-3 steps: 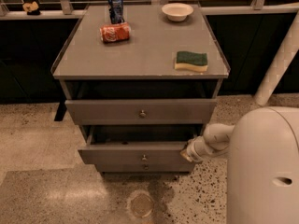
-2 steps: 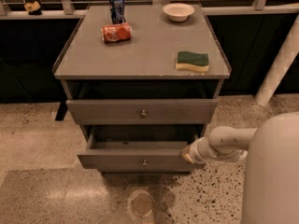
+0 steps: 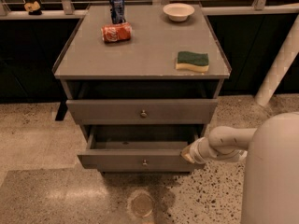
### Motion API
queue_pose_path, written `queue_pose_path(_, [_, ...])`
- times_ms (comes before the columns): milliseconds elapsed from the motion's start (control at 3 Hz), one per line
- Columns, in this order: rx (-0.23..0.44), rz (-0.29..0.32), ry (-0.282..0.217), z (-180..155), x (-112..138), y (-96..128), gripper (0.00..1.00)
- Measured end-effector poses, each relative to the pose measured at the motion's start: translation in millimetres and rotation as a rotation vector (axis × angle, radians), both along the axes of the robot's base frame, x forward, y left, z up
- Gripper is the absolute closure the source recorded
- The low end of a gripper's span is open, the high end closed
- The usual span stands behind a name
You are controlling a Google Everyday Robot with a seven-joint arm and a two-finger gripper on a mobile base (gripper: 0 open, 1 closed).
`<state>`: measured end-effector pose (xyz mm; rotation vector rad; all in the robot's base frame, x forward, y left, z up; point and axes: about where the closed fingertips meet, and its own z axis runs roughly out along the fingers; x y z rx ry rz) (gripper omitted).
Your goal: Open middle drawer
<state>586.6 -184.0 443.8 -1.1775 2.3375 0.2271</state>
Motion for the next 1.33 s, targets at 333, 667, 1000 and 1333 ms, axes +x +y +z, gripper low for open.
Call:
queue_pose_path(333, [0.000, 0.000, 0.000, 0.0, 0.0, 0.0, 0.58])
queue_pose_path(667, [0.000, 0.000, 0.000, 0.0, 0.0, 0.1, 0.35])
queue_pose_path(1000, [0.000, 0.000, 0.000, -0.1, 0.0, 0.1, 0.12])
queue_pose_path(1333, [0.000, 0.000, 0.000, -0.1, 0.0, 0.1, 0.00])
